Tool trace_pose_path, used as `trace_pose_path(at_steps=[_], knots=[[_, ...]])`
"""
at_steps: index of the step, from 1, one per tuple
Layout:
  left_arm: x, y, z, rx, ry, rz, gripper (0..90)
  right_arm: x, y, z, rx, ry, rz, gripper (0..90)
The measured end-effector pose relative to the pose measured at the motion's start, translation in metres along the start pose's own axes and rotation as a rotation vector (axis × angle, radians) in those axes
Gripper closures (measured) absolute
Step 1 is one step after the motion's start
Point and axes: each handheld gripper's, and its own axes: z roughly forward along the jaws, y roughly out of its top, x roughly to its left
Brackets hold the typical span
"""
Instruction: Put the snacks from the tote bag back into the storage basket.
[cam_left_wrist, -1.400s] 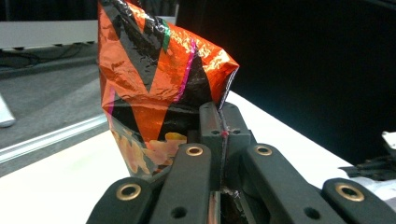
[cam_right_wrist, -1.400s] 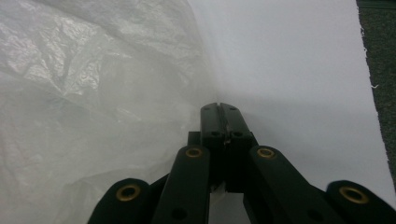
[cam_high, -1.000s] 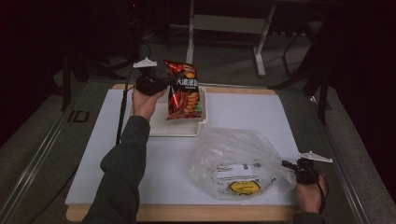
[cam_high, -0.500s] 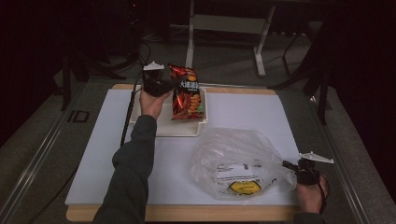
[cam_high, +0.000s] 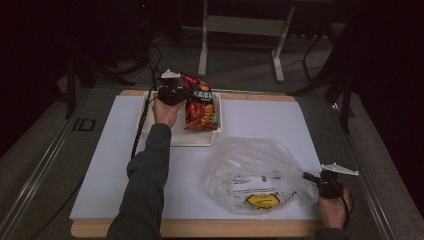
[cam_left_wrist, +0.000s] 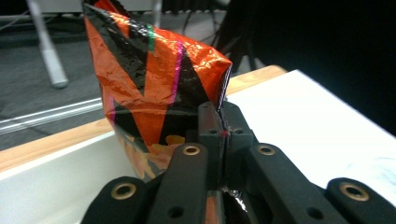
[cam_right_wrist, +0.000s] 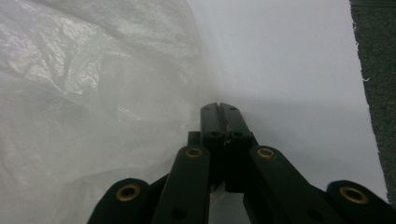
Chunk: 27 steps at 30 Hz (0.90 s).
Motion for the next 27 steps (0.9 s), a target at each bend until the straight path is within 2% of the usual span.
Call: trace_pose_path(at_steps=[3, 7, 8, 10, 12, 14, 17, 20, 23, 25, 27], knots=[[0.001, -0.003, 0.003, 0.028, 0.036, 0.002, 83.9, 0.0, 0.0, 0.0, 0.0, 0.001, -0.001, 89.1], [0.004, -0.008, 0.006, 0.033, 0.067, -0.035, 80.0, 0.0, 0.0, 0.0, 0.0, 0.0, 0.0, 89.1], [0.005, -0.01, 0.007, 0.03, 0.091, -0.044, 78.8, 0.001, 0.0, 0.0, 0.0, 0.0, -0.001, 89.2], [0.006, -0.013, 0.009, 0.024, 0.11, -0.065, 76.6, 0.001, 0.0, 0.0, 0.001, 0.001, -0.001, 89.1], [0.006, -0.015, 0.013, 0.038, 0.125, -0.061, 70.4, 0.001, 0.0, 0.0, 0.0, 0.002, -0.004, 89.1], [0.008, -0.019, 0.015, 0.044, 0.116, -0.07, 63.0, 0.001, 0.0, 0.0, 0.0, 0.004, -0.003, 89.1], [0.012, -0.025, 0.017, 0.04, 0.103, -0.108, 55.1, 0.001, 0.0, 0.0, 0.0, 0.005, -0.003, 89.1], [0.017, -0.032, 0.019, 0.068, 0.089, -0.129, 44.2, 0.001, 0.0, 0.0, 0.001, 0.004, -0.006, 89.1], [0.019, -0.036, 0.021, 0.084, 0.074, -0.135, 37.7, 0.002, -0.001, 0.0, 0.001, 0.004, -0.007, 89.1], [0.021, -0.038, 0.019, 0.074, 0.059, -0.157, 36.5, 0.002, 0.0, 0.0, 0.002, 0.006, -0.01, 89.1], [0.023, -0.038, 0.016, 0.084, 0.049, -0.18, 34.4, 0.003, 0.0, 0.0, 0.002, 0.006, -0.015, 89.1]])
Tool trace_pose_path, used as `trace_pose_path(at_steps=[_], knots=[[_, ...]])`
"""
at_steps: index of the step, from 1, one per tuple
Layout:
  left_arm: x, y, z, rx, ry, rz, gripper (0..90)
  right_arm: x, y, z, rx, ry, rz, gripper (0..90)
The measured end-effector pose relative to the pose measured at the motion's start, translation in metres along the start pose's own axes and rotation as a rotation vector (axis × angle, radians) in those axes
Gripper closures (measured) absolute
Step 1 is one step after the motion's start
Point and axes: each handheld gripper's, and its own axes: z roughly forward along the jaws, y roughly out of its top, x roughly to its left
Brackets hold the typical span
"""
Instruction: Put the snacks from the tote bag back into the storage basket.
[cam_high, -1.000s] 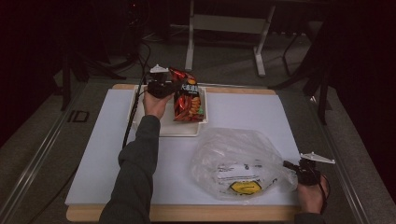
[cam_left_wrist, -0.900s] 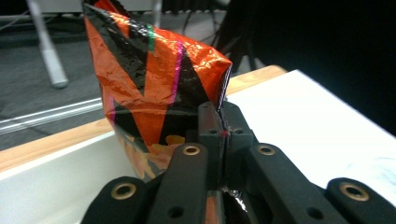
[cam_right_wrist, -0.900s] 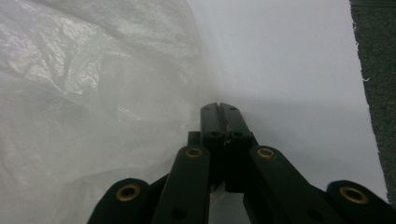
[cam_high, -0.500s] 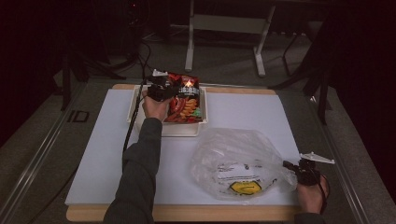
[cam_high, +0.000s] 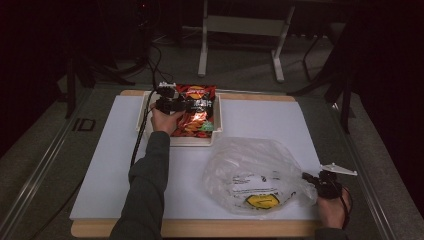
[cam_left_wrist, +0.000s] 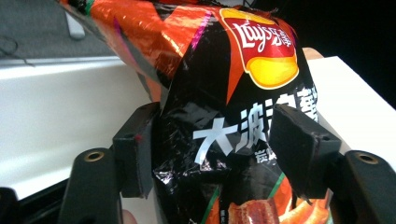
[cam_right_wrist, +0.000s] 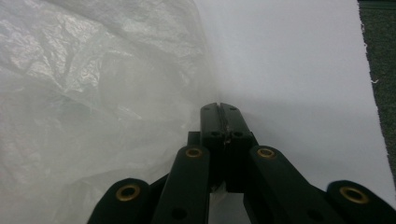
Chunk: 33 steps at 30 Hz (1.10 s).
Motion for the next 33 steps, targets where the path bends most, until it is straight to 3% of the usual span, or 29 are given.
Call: trace_pose_path(at_steps=[3, 7, 15, 24, 27, 30, 33], knots=[[0.003, -0.001, -0.005, -0.016, -0.01, -0.014, 30.9, 0.001, 0.0, 0.0, 0.002, 0.0, -0.004, 89.1], [0.004, 0.001, -0.012, -0.035, 0.0, -0.004, 27.5, 0.001, 0.0, 0.001, 0.002, 0.001, -0.006, 89.1], [0.006, 0.002, -0.028, -0.065, 0.001, -0.021, 27.8, 0.001, 0.0, 0.001, 0.001, 0.004, -0.006, 89.0], [-0.007, 0.006, -0.046, -0.09, -0.005, 0.038, 33.3, 0.003, -0.001, 0.0, 0.001, 0.002, -0.005, 89.0], [-0.012, 0.005, -0.054, -0.124, -0.004, 0.052, 35.5, 0.003, -0.001, 0.0, 0.004, 0.001, -0.012, 89.0], [-0.012, 0.003, -0.057, -0.116, -0.039, 0.053, 41.2, 0.004, 0.0, 0.0, 0.002, 0.001, -0.013, 89.0], [-0.013, 0.001, -0.059, -0.102, -0.028, 0.074, 42.1, 0.004, 0.0, 0.0, 0.004, 0.002, -0.011, 89.0]])
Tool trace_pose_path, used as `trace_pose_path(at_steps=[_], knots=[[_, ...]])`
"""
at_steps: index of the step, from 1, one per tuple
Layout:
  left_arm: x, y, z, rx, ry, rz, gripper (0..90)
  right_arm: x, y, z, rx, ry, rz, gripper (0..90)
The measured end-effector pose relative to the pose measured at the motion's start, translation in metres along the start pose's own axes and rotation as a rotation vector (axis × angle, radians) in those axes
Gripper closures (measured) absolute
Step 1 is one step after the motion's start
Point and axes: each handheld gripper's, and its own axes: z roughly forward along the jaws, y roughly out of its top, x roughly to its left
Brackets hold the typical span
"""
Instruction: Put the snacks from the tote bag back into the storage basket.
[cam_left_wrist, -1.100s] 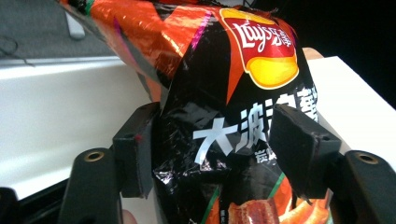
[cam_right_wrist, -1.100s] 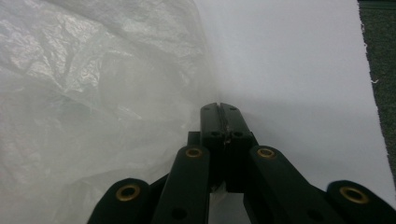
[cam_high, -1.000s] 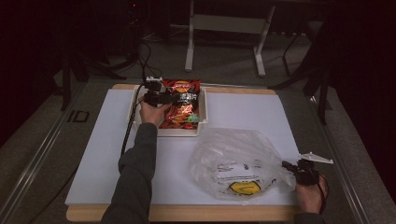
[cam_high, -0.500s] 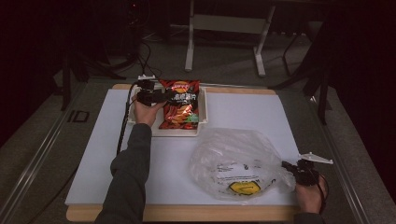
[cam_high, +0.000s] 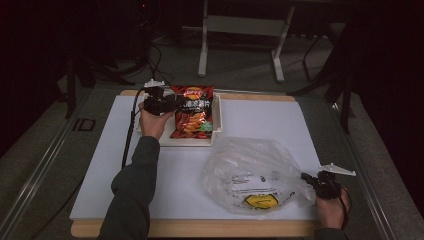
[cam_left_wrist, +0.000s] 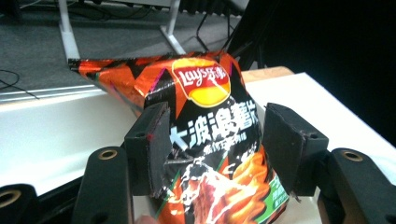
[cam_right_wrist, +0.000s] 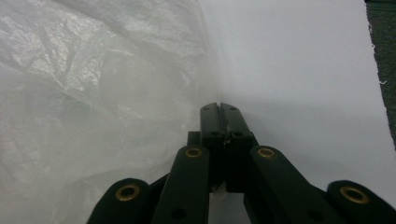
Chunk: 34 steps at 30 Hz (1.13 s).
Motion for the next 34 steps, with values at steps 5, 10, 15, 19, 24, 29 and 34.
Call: trace_pose_path(at_steps=[5, 10, 15, 19, 24, 29, 34], knots=[[-0.002, -0.003, -0.004, 0.01, 0.01, 0.019, 40.5, 0.0, 0.0, 0.0, -0.001, 0.001, 0.004, 89.0], [-0.006, -0.003, -0.007, 0.027, 0.024, 0.044, 39.4, 0.0, 0.0, 0.0, -0.001, 0.001, 0.002, 89.0], [-0.012, -0.002, -0.012, 0.032, 0.043, 0.065, 38.9, 0.0, 0.0, 0.0, -0.002, 0.002, -0.002, 88.9], [-0.019, -0.001, -0.016, 0.036, 0.062, 0.088, 38.9, -0.001, 0.0, 0.0, -0.002, 0.004, -0.002, 88.9], [-0.025, -0.001, -0.024, 0.027, 0.069, 0.098, 38.8, -0.001, 0.0, 0.0, -0.004, 0.004, -0.003, 88.8], [-0.024, -0.007, -0.03, 0.019, 0.081, 0.075, 38.8, -0.001, 0.001, 0.0, -0.005, 0.005, -0.006, 88.9], [-0.025, -0.014, -0.033, 0.03, 0.089, 0.086, 38.1, -0.001, 0.001, 0.001, -0.004, 0.004, -0.008, 88.8]])
